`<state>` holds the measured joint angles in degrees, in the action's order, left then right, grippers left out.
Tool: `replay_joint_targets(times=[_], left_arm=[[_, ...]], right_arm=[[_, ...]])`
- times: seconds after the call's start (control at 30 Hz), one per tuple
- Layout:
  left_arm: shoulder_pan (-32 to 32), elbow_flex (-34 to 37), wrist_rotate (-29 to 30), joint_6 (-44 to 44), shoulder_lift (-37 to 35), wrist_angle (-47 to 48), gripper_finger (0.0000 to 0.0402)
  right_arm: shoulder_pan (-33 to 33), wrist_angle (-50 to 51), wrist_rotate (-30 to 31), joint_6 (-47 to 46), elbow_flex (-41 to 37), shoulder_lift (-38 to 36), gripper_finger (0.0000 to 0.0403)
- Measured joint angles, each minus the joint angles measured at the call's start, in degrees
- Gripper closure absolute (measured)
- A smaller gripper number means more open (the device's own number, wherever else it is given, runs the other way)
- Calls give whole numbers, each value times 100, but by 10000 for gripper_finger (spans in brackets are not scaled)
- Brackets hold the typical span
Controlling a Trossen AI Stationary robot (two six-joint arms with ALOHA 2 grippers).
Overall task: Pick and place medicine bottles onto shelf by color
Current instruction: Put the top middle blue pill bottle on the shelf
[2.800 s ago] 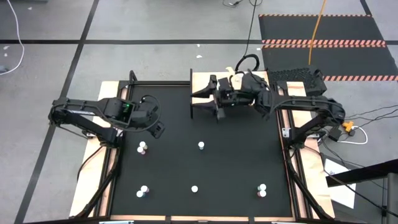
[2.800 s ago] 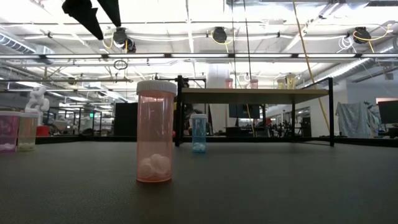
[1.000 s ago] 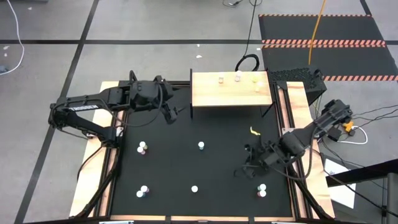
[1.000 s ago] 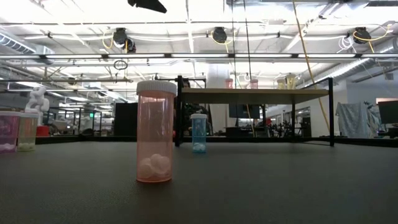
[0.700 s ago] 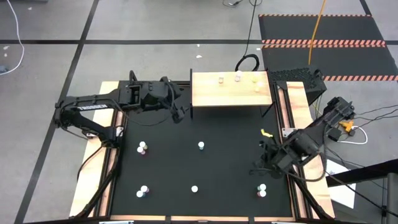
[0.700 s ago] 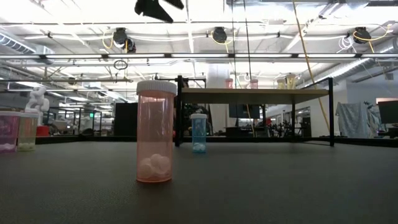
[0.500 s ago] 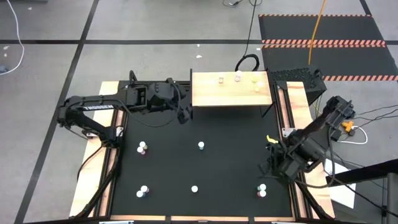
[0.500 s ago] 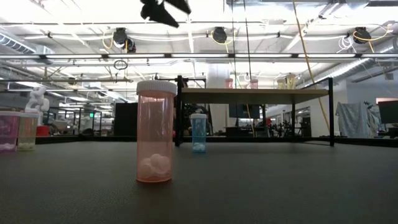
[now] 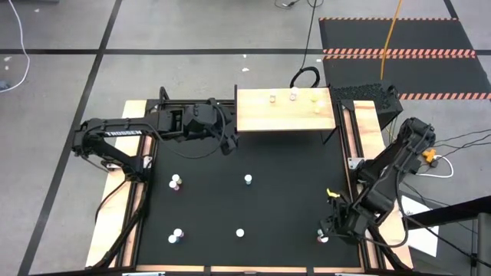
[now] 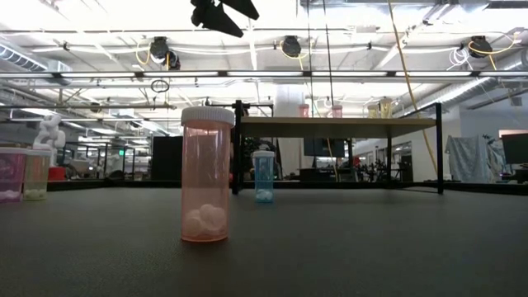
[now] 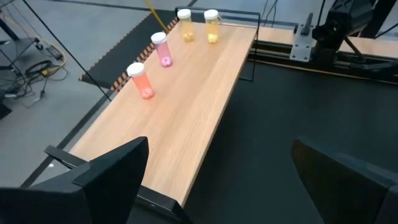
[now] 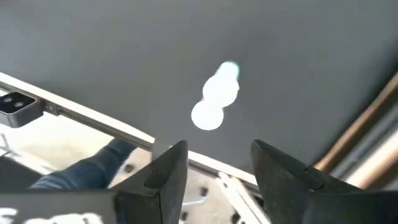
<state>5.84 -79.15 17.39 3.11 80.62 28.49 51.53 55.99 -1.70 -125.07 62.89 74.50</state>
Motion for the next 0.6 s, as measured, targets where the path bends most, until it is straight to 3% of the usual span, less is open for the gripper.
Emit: replay_joint_targets(times=[0.13,0.33,0.47,0.6], left_arm=[[-77,2,2,32,-95,193,9],[-269,4,132,173,-590,749,9],[-290,2,393,153,-906,1011,9],[-287,2,425,292,-1180,1302,9]], right_arm=[[-5,-743,5,-202,-448,35,233],[-14,-741,-28,-331,-520,199,238],[-178,-692,-556,-337,-518,332,238],[-411,-715,-696,-241,-518,415,238]])
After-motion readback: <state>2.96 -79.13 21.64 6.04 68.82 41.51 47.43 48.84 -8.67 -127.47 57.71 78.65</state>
